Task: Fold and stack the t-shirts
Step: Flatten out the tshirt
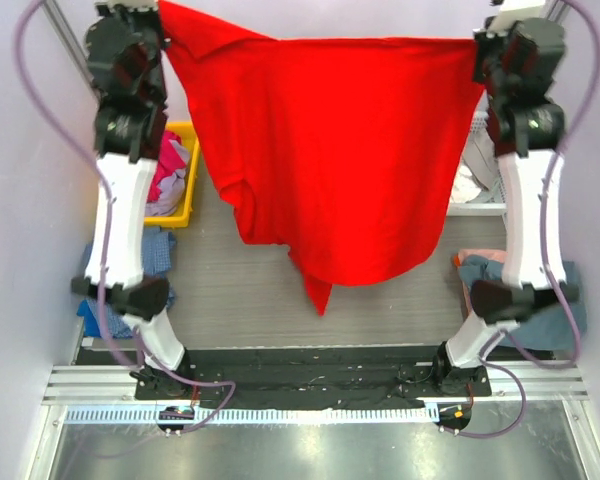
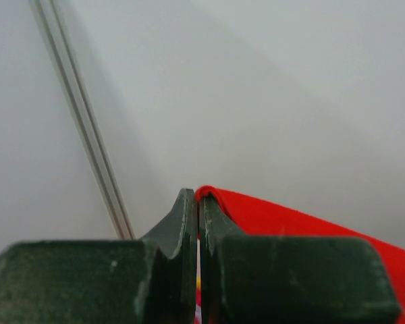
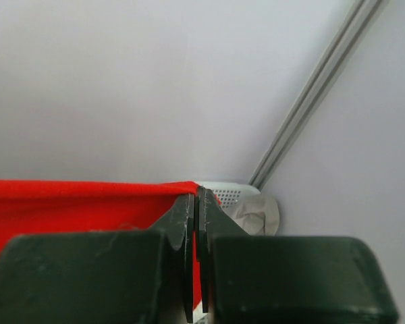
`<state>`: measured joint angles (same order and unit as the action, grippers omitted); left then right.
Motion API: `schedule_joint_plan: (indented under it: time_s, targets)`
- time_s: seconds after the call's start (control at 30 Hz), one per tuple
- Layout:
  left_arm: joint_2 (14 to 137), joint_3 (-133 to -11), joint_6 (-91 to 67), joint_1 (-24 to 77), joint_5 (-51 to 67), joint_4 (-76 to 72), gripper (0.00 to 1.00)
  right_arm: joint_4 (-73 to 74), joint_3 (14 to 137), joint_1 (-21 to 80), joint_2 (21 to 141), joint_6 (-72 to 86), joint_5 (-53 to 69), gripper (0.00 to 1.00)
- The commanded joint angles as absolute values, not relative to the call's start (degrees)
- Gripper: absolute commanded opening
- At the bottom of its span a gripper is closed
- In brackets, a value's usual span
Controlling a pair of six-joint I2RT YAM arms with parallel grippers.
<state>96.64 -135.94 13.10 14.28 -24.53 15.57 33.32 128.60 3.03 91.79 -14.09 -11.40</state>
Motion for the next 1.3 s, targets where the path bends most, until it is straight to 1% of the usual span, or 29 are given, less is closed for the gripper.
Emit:
schedule_joint_plan:
  time_s: [0.0, 0.03, 0.07, 0.17, 0.27, 0.37, 0.53, 0.63, 0.7, 0.73, 0.77, 0.8, 0.83, 0.87, 0.9, 0.93, 0.97, 1.0, 1.03, 1.07, 1.1, 1.13, 1.17, 1.2, 1.27]
  targets:
    - [109.75, -148.78, 15.2, 10.73, -27.16, 12.05, 0.0, 32.96, 141.83, 2.46, 104.3, -16.87, -16.78, 0.01]
    - [113.34, -150.54, 15.73, 10.46, -27.51, 11.26, 0.0, 32.96, 144.38, 2.55, 106.5, -17.22, -17.31, 0.01]
    - [114.07, -151.08, 15.73, 10.2, -28.21, 9.86, 0.0, 32.52, 147.28, 2.46, 108.7, -17.31, -18.01, 0.01]
    - [113.74, -146.8, 11.97, 8.53, -28.21, 2.74, 0.0, 27.88, 146.52, 2.2, 109.16, -16.96, -17.58, 0.01]
    - [115.57, -152.47, 9.76, 7.38, -27.95, 3.61, 0.0, 22.6, 146.34, 2.29, 108.2, -16.44, -17.4, 0.01]
    - [115.05, -155.29, 10.02, 7.47, -26.81, 2.72, 0.0, 18.2, 145.99, 2.29, 106.09, -16.09, -17.31, 0.01]
    - [110.49, -158.64, 9.67, 7.38, -27.16, 5.62, 0.0, 16.35, 145.46, 2.29, 100.92, -15.38, -16.7, 0.01]
    - [107.15, -157.51, 9.23, 7.38, -26.28, 7.73, 0.0, 16.52, 142.31, 2.29, 96.88, -15.56, -16.88, 0.01]
    - [105.04, -154.79, 8.62, 7.47, -25.58, 8.96, 0.0, 16.35, 136.08, 2.28, 94.32, -15.38, -16.35, 0.01]
    - [102.25, -150.42, 8.27, 7.38, -25.23, 9.23, 0.0, 16.43, 133.44, 2.29, 92.57, -14.95, -16.26, 0.01]
    - [100.91, -147.86, 8.09, 7.47, -24.79, 10.01, 0.0, 16.35, 127.15, 2.29, 89.16, -14.68, -15.74, 0.01]
    - [99.25, -145.05, 7.3, 7.47, -23.65, 10.54, 0.0, 16.09, 123.7, 2.29, 87.03, -14.07, -14.78, 0.01]
    - [96.36, -139.28, 6.77, 7.38, -23.12, 11.33, 0.0, 15.82, 119.92, 2.29, 85.1, -13.63, -14.24, 0.01]
    - [94.5, -135.83, 6.33, 7.47, -21.81, 12.56, 0.0, 15.56, 112.23, 2.29, 80.99, -13.1, -13.72, 0.01]
    - [92.83, -132.05, 5.98, 7.56, -19.45, 13.18, 0.0, 15.21, 108.23, 2.29, 78.95, -12.49, -11.88, 0.01]
    - [89.16, -124.01, 5.28, 7.56, -17.86, 13.53, 0.0, 14.86, 104.28, 2.2, 77.01, -11.96, -11.34, 0.01]
    - [87.56, -119.75, 5.19, 7.99, -16.62, 13.54, 0.0, 14.59, 97.19, 2.2, 75.17, -11.61, -10.82, 0.01]
    - [85.97, -115.44, 5.27, 8.26, -14.35, 13.45, 0.0, 15.37, 94.07, 2.28, 72.45, -11.43, -9.24, 0.01]
    - [83.0, -107.48, 5.01, 8.78, -12.93, 13.45, 0.0, 16.08, 88.56, 2.37, 71.12, -10.9, -8.36, 0.01]
    - [81.75, -103.49, 5.71, 9.22, -11.27, 13.53, 0.0, 16.52, 85.81, 2.29, 70.06, -10.72, -7.39, 0.01]
    - [80.17, -95.7, 5.89, 9.84, -9.77, 13.45, 0.0, 17.48, 83.35, 2.29, 67.96, -10.37, -6.6, 0.01]
    - [78.94, -91.8, 6.41, 10.54, -8.19, 13.1, 0.0, 18.1, 79.06, 2.29, 67.07, -10.2, -4.76, 0.01]
    - [76.58, -88.54, 6.76, 10.98, -6.78, 13.01, 0.0, 19.41, 77.19, 2.37, 66.19, -10.02, -3.96, 0.01]
    - [75.51, -82.68, 7.12, 11.51, -6.42, 12.66, 0.0, 20.21, 75.69, 2.37, 64.7, -10.19, -3.26, 0.01]
    - [72.62, -78.24, 7.82, 12.13, -3.0, 12.04, 0.0, 23.01, 72.52, 2.29, 63.29, -10.54, -1.5, 0.01]
